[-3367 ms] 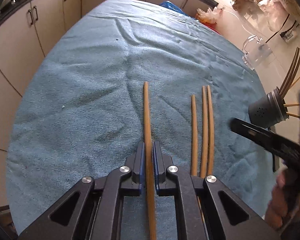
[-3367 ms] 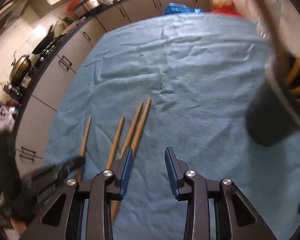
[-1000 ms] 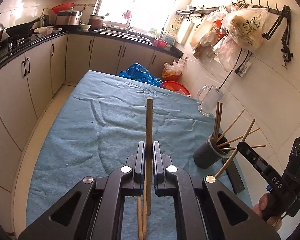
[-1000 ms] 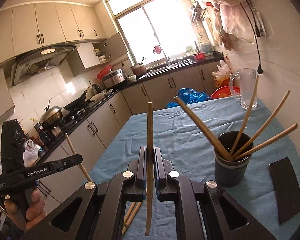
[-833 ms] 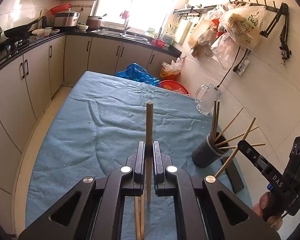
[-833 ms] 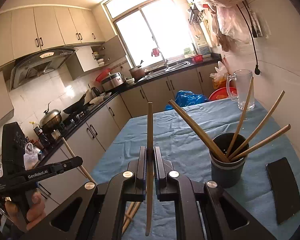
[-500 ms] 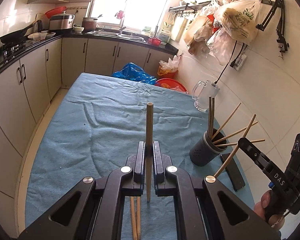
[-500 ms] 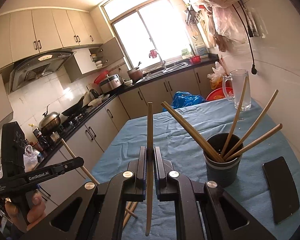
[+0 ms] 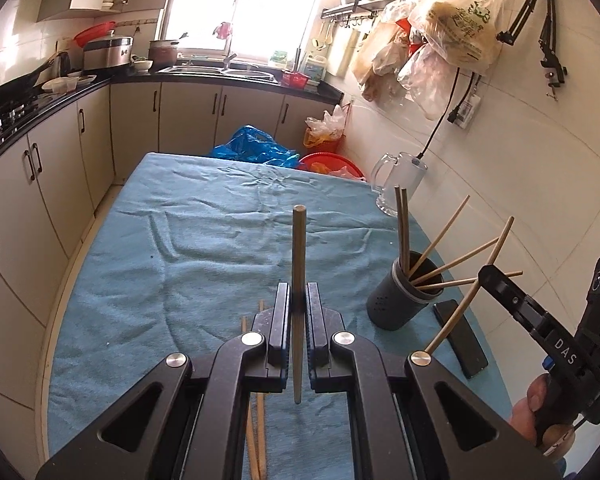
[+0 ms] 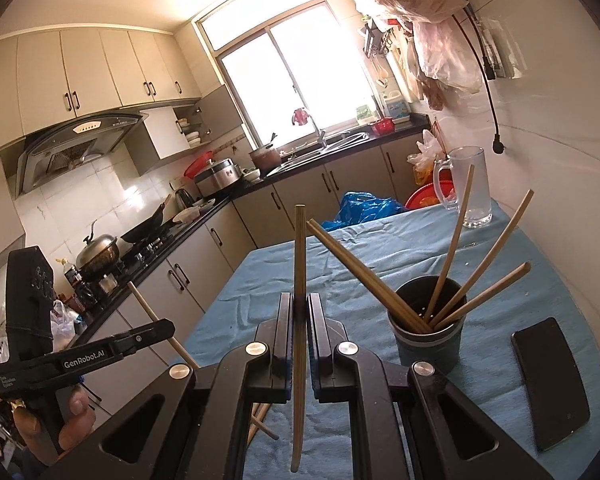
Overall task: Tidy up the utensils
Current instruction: 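Lift the held chopsticks upright and carry both grippers toward the black holder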
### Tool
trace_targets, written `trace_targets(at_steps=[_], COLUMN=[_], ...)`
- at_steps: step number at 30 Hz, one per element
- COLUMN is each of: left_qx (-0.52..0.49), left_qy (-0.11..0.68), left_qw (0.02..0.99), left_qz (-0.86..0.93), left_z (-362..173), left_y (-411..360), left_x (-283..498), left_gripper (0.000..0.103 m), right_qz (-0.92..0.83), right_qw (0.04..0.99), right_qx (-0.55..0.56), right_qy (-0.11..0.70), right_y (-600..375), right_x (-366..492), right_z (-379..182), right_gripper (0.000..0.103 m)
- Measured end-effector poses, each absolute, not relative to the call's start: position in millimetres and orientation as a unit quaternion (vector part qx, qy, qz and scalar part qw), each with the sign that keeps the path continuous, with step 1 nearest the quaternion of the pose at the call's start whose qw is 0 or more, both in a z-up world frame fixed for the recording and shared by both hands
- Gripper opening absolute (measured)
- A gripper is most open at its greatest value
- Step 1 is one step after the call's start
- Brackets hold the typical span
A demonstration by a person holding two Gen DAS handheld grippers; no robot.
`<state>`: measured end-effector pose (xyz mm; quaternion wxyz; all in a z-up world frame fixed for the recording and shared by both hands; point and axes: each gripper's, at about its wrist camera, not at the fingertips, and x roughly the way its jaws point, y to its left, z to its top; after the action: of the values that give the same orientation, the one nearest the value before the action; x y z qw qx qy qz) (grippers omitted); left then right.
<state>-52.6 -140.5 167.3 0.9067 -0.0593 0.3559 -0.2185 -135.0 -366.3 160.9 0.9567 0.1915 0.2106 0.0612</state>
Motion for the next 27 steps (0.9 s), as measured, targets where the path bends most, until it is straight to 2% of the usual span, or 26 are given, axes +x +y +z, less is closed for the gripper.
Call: trace_targets(at_steps=[27], left_qx=[-0.027], left_qy=[0.354], left_qw=[0.904], left_qz=[-0.236], left_z=[174.6], left_y=[-177.3], left_x=[-57.2], left_gripper=[0.006], right_qz=[0.049], right_qw=[0.961], right_qx=[0.203], right_qy=[0.181], right_y=[-393.4], right_x=[-156.8], right_z=[173.8], right_gripper=[0.007])
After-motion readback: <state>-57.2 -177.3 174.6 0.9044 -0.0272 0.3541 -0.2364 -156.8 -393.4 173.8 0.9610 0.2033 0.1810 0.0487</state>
